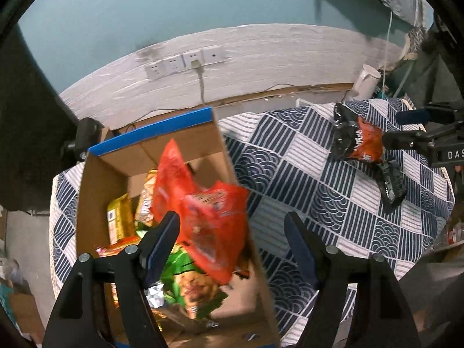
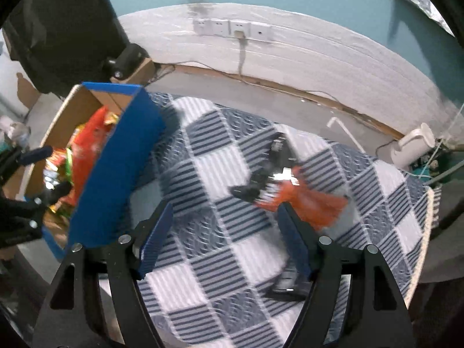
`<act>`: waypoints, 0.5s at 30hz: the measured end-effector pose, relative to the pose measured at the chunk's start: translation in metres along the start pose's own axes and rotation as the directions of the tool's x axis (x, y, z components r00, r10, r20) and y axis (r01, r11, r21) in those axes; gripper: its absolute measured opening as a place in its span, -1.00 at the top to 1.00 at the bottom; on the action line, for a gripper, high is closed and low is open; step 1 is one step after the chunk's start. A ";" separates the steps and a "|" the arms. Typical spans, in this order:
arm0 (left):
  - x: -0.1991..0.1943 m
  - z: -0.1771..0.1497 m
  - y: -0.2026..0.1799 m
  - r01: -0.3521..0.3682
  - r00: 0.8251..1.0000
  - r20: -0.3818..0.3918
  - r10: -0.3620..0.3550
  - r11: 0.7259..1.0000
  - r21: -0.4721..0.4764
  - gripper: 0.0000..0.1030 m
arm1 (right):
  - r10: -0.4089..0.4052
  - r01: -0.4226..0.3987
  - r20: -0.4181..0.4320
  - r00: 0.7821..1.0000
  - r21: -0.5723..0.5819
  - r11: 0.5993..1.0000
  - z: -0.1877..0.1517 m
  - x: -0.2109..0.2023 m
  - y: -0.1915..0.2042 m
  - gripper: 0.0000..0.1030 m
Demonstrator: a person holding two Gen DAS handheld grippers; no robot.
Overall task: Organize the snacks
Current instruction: 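Grasp the black-and-orange bag with the right gripper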
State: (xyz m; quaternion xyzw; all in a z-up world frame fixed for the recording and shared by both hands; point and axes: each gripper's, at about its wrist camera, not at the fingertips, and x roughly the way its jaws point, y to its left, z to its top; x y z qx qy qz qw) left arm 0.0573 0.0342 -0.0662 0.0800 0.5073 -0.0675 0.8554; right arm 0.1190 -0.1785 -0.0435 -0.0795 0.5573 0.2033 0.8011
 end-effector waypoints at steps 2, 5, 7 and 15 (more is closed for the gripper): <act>0.003 0.003 -0.007 0.007 1.000 -0.007 -0.007 1.000 0.007 -0.50 | -0.006 0.006 -0.008 1.000 -0.009 1.000 -0.002 0.000 -0.013 -0.46; 0.011 0.008 -0.016 0.015 1.000 -0.023 -0.014 1.000 0.013 -0.50 | -0.014 0.013 -0.016 1.000 -0.044 0.999 -0.003 0.002 -0.028 -0.47; 0.017 0.011 -0.022 0.024 0.999 -0.033 -0.023 1.000 0.013 -0.50 | -0.016 0.014 -0.023 1.000 -0.075 0.997 -0.003 0.006 -0.035 -0.51; 0.033 0.019 -0.046 -0.028 0.999 -0.027 0.030 0.997 0.066 -0.63 | -0.015 0.001 -0.069 0.998 -0.199 0.980 -0.003 0.035 -0.050 -0.55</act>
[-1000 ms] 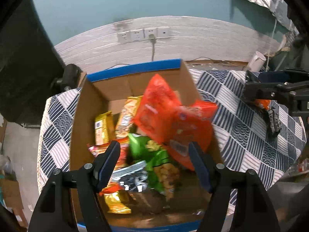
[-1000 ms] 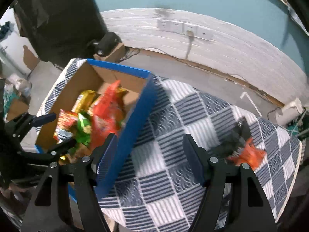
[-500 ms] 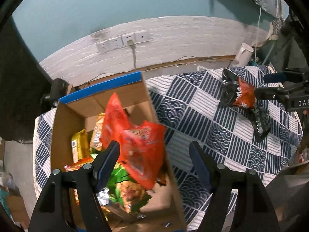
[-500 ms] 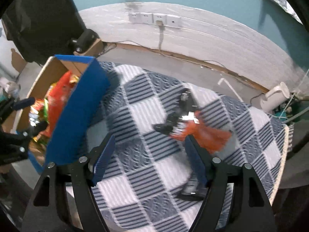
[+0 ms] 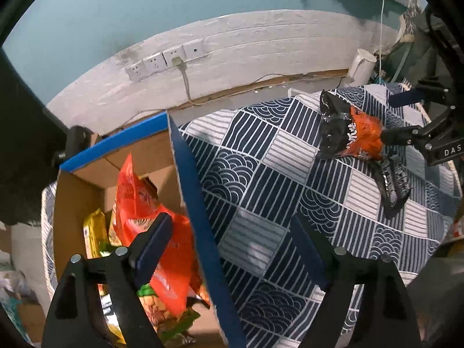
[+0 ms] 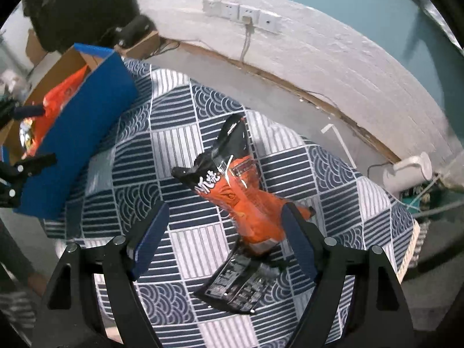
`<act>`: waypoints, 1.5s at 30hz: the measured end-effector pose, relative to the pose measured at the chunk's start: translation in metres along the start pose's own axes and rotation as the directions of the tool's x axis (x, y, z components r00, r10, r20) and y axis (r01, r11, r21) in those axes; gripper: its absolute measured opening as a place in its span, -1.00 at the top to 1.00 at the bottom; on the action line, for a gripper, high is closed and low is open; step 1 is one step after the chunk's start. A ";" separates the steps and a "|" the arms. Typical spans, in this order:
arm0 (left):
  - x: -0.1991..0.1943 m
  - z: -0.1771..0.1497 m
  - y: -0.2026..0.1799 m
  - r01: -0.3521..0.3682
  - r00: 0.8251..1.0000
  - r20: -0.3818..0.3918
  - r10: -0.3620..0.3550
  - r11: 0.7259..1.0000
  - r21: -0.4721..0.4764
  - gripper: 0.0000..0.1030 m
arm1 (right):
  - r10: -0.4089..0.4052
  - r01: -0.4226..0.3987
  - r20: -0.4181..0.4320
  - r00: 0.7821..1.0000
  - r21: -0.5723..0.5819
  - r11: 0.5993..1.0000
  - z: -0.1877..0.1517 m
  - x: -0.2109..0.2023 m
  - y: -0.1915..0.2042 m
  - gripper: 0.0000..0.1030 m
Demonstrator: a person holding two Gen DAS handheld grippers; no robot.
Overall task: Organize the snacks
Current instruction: 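Grasp the black-and-orange bag with the right gripper, then grasp the black packet on the cloth with the left gripper while the right holds its bag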
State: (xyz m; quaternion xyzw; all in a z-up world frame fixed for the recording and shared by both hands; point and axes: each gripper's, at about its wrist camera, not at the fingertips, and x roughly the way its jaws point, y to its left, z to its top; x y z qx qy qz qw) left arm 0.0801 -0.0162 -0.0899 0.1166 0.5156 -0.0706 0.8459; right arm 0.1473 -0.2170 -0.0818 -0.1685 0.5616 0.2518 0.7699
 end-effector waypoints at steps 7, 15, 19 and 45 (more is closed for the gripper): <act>0.000 0.017 -0.012 0.001 0.999 0.034 -0.002 1.000 0.023 -0.63 | -0.009 0.006 -0.035 0.999 -0.079 0.997 0.005 0.029 -0.008 -0.55; 0.023 0.033 -0.024 0.026 1.000 0.011 -0.026 0.999 0.029 -0.63 | -0.026 0.008 -0.097 0.995 -0.181 0.983 0.004 0.065 -0.007 -0.55; 0.039 0.034 -0.033 0.033 0.999 -0.014 -0.033 0.999 0.041 -0.63 | -0.052 0.025 -0.121 0.991 -0.208 0.978 0.002 0.084 -0.007 -0.55; 0.051 0.037 -0.069 0.072 0.996 -0.059 -0.070 0.997 0.038 -0.63 | -0.120 0.116 0.027 0.992 0.107 0.988 -0.029 0.046 -0.077 0.32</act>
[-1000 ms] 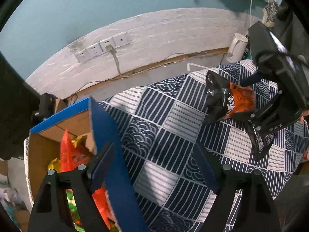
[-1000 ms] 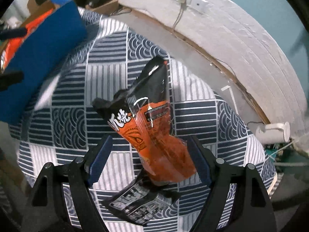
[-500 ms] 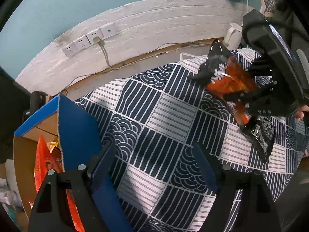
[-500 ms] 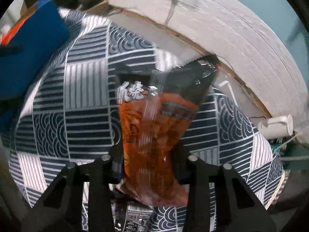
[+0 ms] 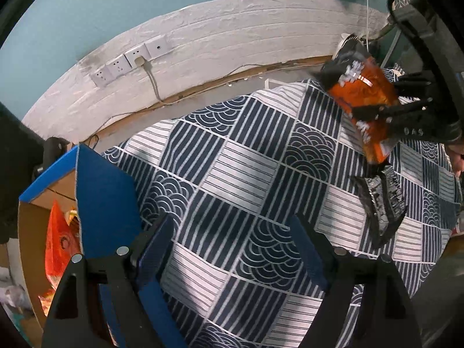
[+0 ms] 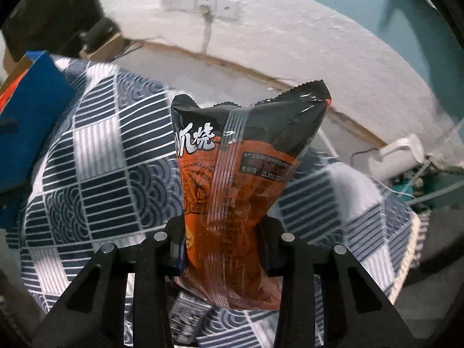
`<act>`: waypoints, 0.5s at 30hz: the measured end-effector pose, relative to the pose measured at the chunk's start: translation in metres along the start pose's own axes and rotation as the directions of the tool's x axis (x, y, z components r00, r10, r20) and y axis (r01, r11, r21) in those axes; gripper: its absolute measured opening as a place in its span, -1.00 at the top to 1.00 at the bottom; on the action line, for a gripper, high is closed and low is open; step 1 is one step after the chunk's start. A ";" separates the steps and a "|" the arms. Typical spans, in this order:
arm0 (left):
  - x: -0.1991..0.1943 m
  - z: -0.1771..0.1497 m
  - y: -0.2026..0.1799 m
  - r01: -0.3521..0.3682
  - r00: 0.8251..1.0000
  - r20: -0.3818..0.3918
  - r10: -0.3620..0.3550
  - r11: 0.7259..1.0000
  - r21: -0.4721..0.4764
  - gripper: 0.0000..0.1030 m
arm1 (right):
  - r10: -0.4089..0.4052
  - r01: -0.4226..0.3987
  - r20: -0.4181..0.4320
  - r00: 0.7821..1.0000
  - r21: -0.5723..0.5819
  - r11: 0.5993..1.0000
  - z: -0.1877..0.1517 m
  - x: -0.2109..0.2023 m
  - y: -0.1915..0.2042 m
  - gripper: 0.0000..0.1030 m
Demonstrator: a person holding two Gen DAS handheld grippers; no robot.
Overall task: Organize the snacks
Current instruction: 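Grasp the black packet on the cloth with the left gripper while the right holds its bag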
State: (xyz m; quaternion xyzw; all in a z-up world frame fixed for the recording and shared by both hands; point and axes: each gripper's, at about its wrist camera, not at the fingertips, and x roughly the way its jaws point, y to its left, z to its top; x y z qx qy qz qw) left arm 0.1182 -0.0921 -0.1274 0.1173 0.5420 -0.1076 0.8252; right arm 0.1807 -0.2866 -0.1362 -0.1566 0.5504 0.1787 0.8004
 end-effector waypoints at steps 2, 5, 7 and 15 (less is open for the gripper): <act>0.000 -0.001 -0.006 0.011 1.000 -0.006 -0.011 1.000 -0.007 -0.63 | -0.017 0.016 0.023 1.000 0.035 0.999 -0.004 -0.009 -0.008 0.32; 0.002 -0.002 -0.017 0.019 1.000 -0.024 -0.019 1.000 -0.009 -0.63 | -0.039 0.035 0.048 0.998 0.084 0.996 -0.009 -0.019 -0.021 0.32; 0.002 -0.002 -0.029 0.033 0.999 -0.032 -0.034 0.999 -0.008 -0.63 | -0.032 0.027 0.045 0.999 0.106 0.994 -0.013 -0.022 -0.029 0.32; 0.009 0.003 -0.087 0.061 0.996 -0.063 -0.058 0.996 0.058 -0.63 | -0.031 0.035 -0.033 0.999 0.141 0.989 -0.048 -0.018 -0.049 0.32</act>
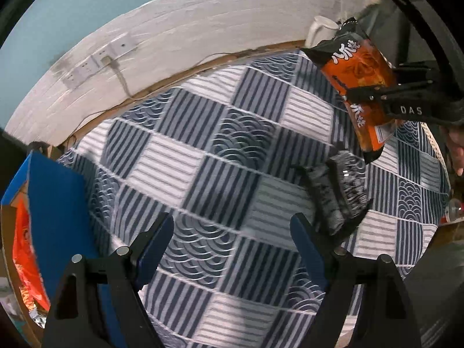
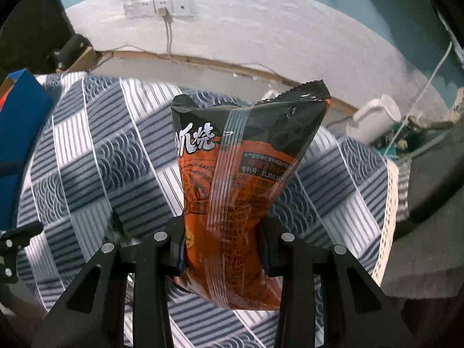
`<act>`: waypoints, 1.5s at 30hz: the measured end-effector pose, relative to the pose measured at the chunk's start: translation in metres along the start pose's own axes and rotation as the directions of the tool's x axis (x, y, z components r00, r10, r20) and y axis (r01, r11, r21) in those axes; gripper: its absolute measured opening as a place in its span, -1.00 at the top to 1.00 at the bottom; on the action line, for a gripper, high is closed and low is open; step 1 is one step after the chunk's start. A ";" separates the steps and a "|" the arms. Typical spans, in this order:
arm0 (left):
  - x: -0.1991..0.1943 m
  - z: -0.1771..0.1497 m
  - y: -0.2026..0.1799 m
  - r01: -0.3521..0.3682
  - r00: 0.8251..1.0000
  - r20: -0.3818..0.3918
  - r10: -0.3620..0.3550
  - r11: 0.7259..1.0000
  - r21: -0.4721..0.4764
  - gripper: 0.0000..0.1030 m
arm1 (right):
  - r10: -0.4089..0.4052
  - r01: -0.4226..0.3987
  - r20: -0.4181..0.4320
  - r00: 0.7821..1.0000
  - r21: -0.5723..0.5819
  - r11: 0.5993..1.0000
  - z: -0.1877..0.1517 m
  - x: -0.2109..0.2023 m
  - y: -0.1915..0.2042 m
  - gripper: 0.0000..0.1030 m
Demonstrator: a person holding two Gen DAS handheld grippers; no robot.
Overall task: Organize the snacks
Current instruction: 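Grasp the black packet on the cloth with the left gripper while the right holds its bag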
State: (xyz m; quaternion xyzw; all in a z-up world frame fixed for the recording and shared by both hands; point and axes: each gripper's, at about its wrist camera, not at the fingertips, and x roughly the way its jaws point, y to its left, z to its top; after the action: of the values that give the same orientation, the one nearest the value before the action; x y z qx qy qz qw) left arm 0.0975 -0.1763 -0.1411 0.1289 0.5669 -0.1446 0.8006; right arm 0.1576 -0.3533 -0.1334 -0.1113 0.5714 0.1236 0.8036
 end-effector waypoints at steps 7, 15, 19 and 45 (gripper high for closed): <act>0.014 0.018 -0.041 0.083 0.996 -0.037 -0.085 0.995 -0.063 -0.70 | -0.007 0.008 -0.034 0.999 0.041 0.999 -0.039 -0.007 -0.033 0.32; 0.036 0.028 -0.069 0.134 0.986 -0.077 -0.149 0.976 -0.174 -0.70 | -0.015 0.022 -0.068 0.998 0.092 0.996 -0.073 -0.009 -0.067 0.32; 0.050 0.029 -0.077 0.153 0.978 -0.108 -0.181 0.962 -0.224 -0.70 | -0.025 0.032 -0.085 0.996 0.086 0.996 -0.083 -0.009 -0.075 0.32; 0.072 0.017 -0.086 0.127 0.984 -0.101 -0.145 0.978 -0.167 -0.11 | 0.002 0.007 -0.106 0.994 0.084 0.996 -0.085 -0.002 -0.077 0.32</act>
State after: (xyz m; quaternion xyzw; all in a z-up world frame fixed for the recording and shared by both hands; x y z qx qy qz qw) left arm 0.1030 -0.2682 -0.2076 0.0332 0.6283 -0.1456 0.7635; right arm 0.1062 -0.4537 -0.1556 -0.0843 0.6177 0.0923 0.7764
